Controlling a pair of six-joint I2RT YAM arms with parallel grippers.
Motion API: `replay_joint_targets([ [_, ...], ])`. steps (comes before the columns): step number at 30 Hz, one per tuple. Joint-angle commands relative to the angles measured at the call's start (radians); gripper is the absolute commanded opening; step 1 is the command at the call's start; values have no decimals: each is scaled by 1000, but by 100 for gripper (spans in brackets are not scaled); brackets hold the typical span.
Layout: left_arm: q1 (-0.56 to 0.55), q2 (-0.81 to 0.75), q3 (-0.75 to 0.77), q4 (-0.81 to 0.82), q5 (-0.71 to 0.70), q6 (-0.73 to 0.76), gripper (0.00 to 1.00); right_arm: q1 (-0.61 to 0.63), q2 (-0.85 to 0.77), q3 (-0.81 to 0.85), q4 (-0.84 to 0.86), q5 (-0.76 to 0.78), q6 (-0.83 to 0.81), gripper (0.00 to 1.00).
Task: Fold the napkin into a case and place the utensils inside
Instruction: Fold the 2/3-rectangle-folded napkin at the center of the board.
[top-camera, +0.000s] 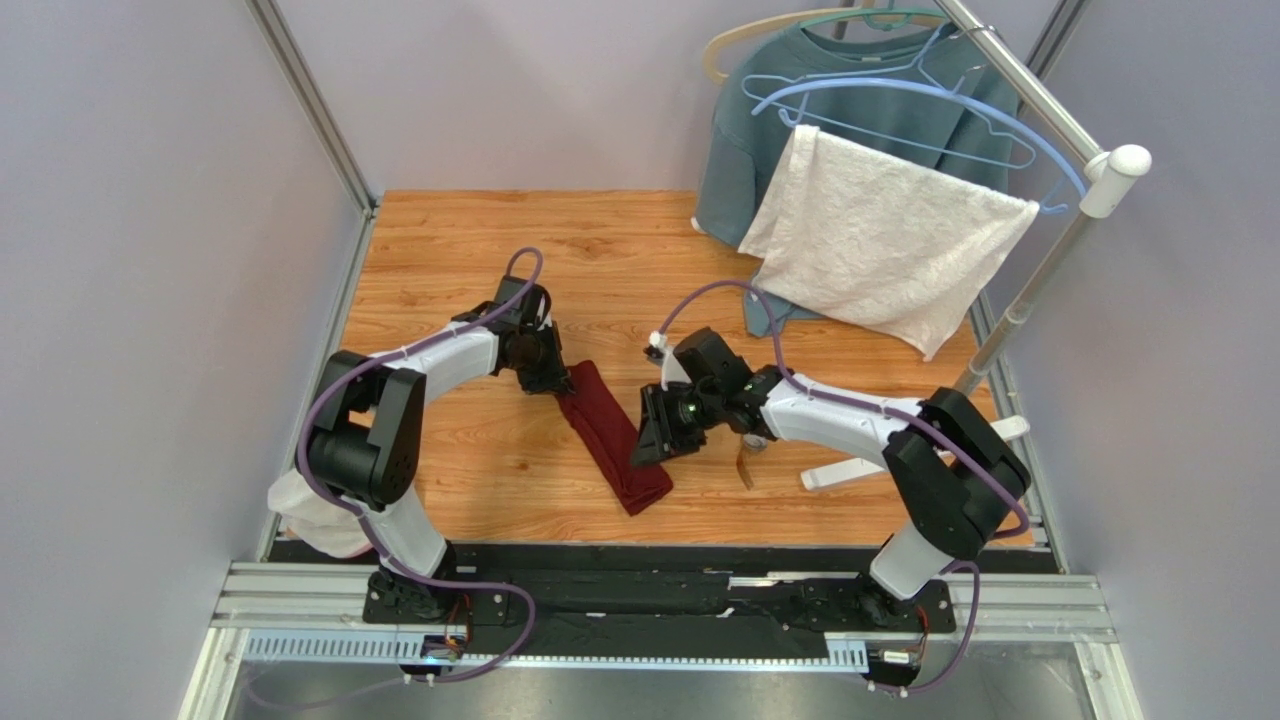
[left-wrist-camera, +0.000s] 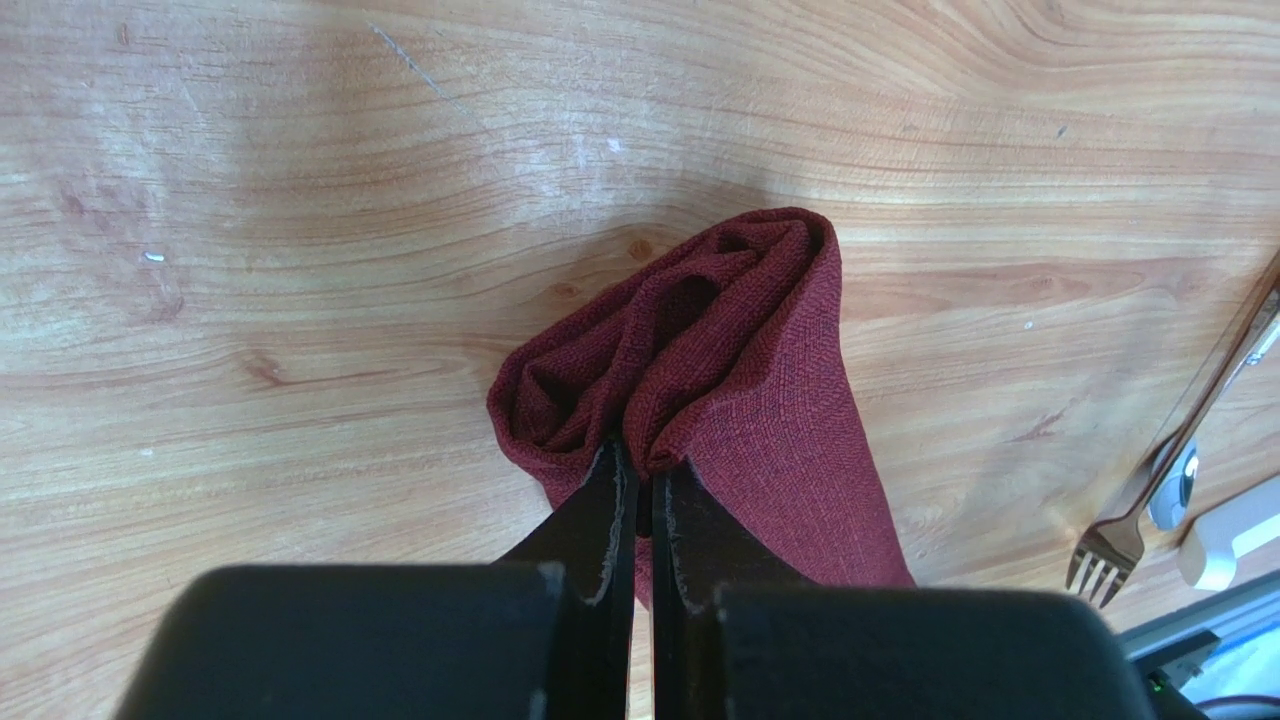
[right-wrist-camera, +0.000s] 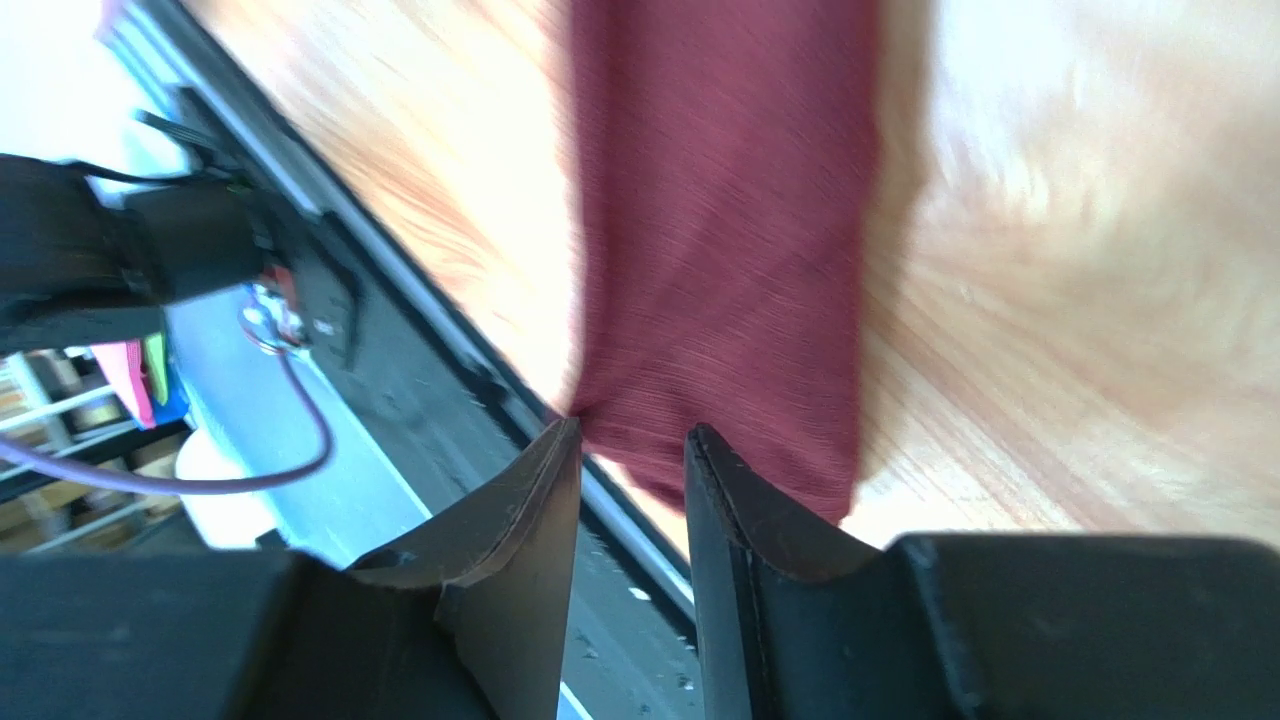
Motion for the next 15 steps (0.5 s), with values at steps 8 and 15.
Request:
replay_joint_targets([
  [8, 8, -28, -18, 35, -19, -42, 0, 45, 151, 100, 179, -181, 74, 33],
  [15, 17, 18, 7, 32, -32, -59, 0, 16, 327, -163, 466, -163, 110, 31],
])
